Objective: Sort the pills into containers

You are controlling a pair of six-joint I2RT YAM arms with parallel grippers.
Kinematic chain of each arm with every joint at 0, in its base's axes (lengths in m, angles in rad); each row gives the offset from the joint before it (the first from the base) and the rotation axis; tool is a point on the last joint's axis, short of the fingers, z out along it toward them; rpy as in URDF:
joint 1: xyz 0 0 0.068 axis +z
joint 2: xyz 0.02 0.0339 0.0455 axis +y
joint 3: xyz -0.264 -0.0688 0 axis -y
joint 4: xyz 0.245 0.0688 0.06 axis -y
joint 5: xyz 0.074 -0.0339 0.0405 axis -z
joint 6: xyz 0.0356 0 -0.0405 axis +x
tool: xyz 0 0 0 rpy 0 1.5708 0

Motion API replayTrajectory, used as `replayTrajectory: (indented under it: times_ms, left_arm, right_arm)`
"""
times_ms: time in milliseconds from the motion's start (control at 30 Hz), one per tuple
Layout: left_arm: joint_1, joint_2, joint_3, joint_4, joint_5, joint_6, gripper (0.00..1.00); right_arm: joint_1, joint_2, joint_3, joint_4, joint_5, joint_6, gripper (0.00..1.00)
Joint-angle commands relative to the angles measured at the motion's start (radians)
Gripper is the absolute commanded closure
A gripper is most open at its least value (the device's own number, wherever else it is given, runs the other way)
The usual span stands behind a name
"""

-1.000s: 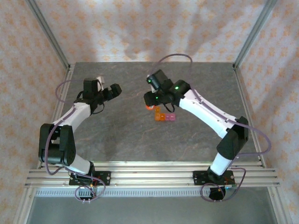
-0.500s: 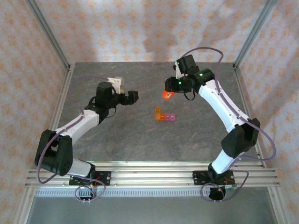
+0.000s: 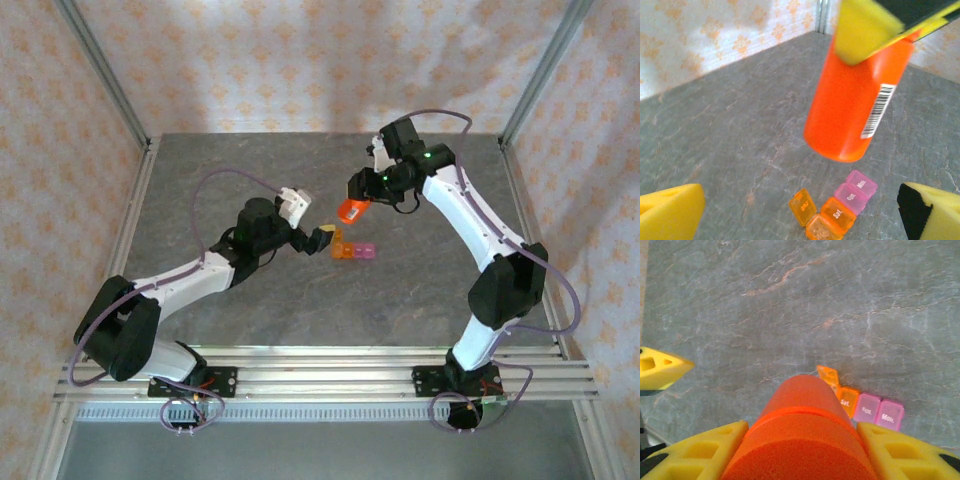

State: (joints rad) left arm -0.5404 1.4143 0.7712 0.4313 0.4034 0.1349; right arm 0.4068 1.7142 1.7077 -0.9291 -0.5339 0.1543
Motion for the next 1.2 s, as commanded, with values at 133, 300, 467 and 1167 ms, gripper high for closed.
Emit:
replayTrajectory:
  times_ms: [133, 300, 467, 1167]
  left_arm:
    - [-0.068, -0.016, -0.028, 0.067, -0.082, 0.164, 0.0]
    - [-0.09, -0.027, -0.059, 0.121, -0.107, 0.208, 0.0]
    - [-0.092, -0.011, -0.052, 0.147, -0.084, 0.199, 0.0]
    - [-0.093, 0.039, 0.031, 0.053, 0.018, 0.104, 0.03]
  right_arm:
    - [-0.003, -0.039, -0.01, 0.023, -0.13, 0.043, 0.58]
    - [-0.002, -0.074, -0.059, 0.054, -0.178, 0.069, 0.58]
    - [-0.002, -0.11, -0.119, 0.104, -0.221, 0.106, 0.58]
    - [-0.003, -0.121, -0.172, 0.156, -0.293, 0.144, 0.58]
